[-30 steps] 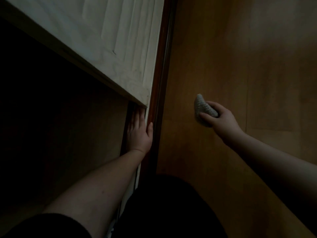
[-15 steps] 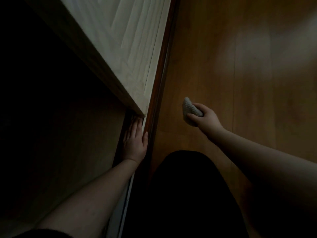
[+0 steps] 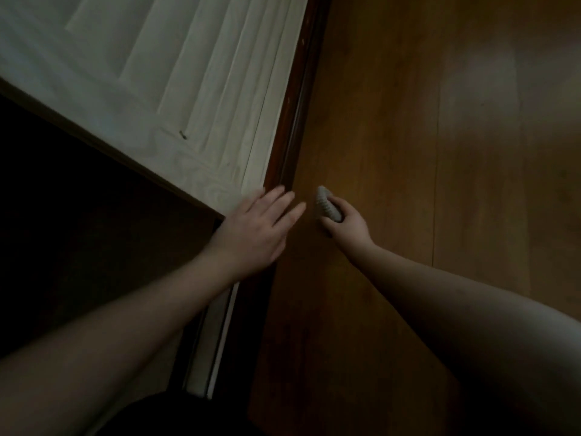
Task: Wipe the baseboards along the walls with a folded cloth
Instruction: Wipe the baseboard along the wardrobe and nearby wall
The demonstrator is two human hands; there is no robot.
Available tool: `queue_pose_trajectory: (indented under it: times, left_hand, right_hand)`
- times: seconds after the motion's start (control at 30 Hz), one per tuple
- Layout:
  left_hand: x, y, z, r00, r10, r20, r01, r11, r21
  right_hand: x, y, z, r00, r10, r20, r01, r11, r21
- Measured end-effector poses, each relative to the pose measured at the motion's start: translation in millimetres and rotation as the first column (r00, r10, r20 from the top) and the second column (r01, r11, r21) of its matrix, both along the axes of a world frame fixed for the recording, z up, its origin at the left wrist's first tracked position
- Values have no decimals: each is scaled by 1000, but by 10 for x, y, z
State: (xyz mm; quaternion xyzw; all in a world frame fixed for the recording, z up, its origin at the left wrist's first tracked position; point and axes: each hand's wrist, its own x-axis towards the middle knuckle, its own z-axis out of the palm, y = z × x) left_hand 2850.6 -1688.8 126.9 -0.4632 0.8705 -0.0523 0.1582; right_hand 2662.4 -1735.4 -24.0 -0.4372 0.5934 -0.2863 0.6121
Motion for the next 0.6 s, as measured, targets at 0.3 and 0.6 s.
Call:
queue_pose_trajectory:
  times: [0.3, 0.6]
  left_hand:
    - [-70, -978, 525, 472, 268, 840, -165, 963, -214]
    - [-115, -941, 465, 485, 239, 841, -176, 969, -174]
  right_hand:
    - [385, -562, -5, 993, 17, -117, -36, 987, -155]
    - [696, -1018, 207, 958, 186, -219, -232, 950, -207]
